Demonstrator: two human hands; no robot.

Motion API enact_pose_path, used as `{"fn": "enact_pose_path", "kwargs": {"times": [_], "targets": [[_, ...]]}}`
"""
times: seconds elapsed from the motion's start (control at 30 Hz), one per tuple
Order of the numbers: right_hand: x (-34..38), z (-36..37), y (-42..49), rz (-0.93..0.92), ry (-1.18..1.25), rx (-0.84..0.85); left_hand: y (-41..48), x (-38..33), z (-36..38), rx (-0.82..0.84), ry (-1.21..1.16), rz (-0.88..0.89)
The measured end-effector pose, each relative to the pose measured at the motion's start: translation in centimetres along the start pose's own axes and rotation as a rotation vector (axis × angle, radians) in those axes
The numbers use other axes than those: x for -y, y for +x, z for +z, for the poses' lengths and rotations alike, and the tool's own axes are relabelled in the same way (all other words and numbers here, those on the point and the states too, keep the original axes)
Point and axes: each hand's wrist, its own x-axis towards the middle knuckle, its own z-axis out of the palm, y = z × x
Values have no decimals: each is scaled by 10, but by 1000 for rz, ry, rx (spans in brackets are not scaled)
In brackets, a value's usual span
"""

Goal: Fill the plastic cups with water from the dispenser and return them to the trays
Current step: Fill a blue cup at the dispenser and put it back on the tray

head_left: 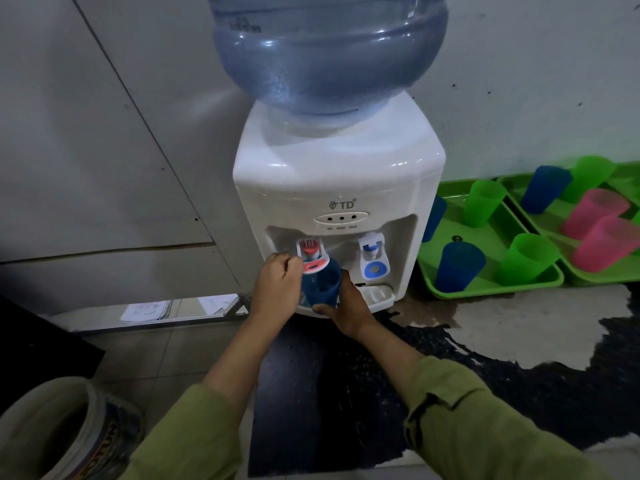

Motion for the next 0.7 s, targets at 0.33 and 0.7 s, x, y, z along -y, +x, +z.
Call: {"fn": "enact_pose_path", "kwargs": {"times": [0.33, 0.7], "targets": [[-2, 0, 2, 2, -27, 0, -1, 1, -2, 39, -28, -19], [-2, 0, 2, -6, -26, -8, -1, 0, -3, 22, -29, -11]]}}
